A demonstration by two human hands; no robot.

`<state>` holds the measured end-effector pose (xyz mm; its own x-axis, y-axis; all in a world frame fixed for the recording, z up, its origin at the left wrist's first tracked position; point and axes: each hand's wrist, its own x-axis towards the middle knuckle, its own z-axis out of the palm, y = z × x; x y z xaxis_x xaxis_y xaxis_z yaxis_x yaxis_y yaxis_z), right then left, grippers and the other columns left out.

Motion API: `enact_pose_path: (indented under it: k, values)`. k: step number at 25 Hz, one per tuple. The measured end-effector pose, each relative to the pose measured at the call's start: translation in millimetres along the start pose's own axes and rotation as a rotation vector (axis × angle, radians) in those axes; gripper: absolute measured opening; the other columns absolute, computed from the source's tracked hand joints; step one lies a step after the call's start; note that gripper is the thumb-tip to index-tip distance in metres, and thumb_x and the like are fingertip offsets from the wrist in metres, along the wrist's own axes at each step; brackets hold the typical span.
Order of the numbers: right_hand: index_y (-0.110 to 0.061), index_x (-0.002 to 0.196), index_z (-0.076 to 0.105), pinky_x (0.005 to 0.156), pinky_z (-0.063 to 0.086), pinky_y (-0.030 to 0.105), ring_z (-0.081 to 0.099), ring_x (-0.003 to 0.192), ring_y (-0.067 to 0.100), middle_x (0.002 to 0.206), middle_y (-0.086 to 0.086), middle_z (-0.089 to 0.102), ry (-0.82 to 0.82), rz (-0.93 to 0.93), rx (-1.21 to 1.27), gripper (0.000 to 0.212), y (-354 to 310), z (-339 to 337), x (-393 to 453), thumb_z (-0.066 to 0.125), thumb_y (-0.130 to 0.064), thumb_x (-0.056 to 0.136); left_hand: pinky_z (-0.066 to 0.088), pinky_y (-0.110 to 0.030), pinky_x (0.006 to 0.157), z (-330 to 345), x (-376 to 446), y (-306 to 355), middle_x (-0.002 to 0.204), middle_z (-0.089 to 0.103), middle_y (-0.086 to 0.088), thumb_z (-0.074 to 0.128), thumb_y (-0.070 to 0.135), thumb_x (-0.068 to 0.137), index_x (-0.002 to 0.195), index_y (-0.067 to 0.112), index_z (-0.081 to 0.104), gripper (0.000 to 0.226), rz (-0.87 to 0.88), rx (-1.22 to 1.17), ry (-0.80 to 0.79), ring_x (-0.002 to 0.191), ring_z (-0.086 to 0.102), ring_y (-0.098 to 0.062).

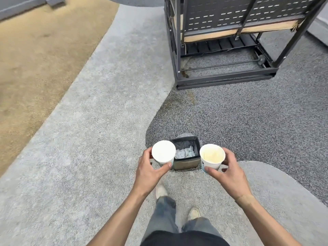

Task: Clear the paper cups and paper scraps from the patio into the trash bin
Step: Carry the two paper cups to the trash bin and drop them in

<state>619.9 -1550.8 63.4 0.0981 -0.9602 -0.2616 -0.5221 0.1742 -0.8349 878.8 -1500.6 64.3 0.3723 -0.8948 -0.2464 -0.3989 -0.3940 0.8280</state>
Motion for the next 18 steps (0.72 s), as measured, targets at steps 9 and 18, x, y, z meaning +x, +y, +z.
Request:
enact_pose_path:
  k: [9, 18]
  values:
    - [-0.048, 0.126, 0.033, 0.092, 0.046, 0.035, 0.056, 0.105, 0.009, 0.11, -0.016, 0.058, 0.063, 0.117, -0.062, 0.08, -23, 36, 102, 0.084, -0.042, 0.065, 0.034, -0.053, 0.111, 2, 138, -13, 0.141, 0.044, 0.001, 0.084, 0.045, 0.067, 0.14, 0.031, 0.033, 0.09, -0.068, 0.017, -0.157, 0.13, 0.041, -0.019]
    - [-0.043, 0.127, 0.036, 0.083, 0.048, 0.036, 0.059, 0.096, 0.013, 0.104, -0.009, 0.063, 0.047, 0.353, -0.08, 0.078, 8, 73, 171, 0.081, -0.044, 0.065, 0.039, -0.033, 0.096, 22, 218, -39, 0.126, 0.054, 0.005, 0.085, 0.039, 0.068, 0.136, 0.025, 0.04, 0.083, -0.213, 0.031, -0.293, 0.116, 0.049, -0.014]
